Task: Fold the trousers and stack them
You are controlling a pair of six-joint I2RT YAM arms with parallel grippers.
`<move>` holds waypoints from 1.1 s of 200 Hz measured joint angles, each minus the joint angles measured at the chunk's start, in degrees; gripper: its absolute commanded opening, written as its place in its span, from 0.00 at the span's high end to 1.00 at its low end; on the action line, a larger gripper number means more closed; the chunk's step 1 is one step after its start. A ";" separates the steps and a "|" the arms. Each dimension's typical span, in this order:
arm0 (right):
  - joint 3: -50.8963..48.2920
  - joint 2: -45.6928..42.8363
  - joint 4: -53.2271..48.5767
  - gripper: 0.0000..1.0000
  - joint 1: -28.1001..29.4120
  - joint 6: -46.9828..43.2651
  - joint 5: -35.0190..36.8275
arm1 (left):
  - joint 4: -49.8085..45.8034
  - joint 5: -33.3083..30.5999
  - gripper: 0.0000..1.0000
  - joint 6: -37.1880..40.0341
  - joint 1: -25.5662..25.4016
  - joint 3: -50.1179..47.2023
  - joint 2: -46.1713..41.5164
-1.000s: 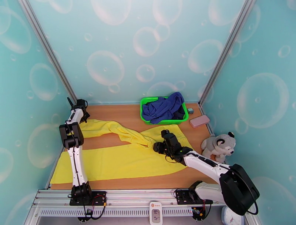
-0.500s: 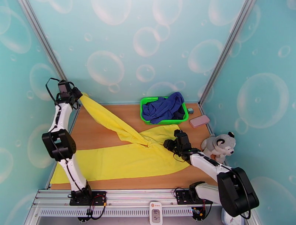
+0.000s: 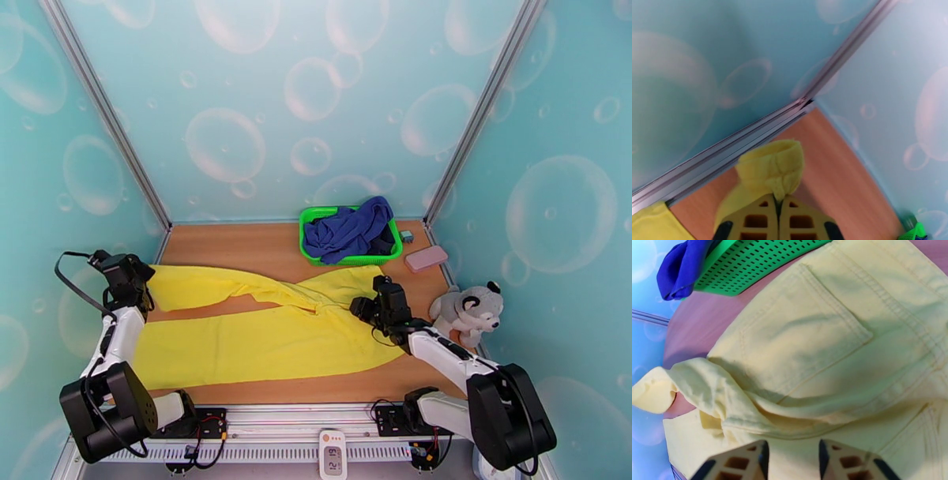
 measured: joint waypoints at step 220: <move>-5.92 -0.24 1.75 0.60 -7.76 4.33 6.25 | 6.32 13.53 0.86 -3.80 -2.25 15.65 4.85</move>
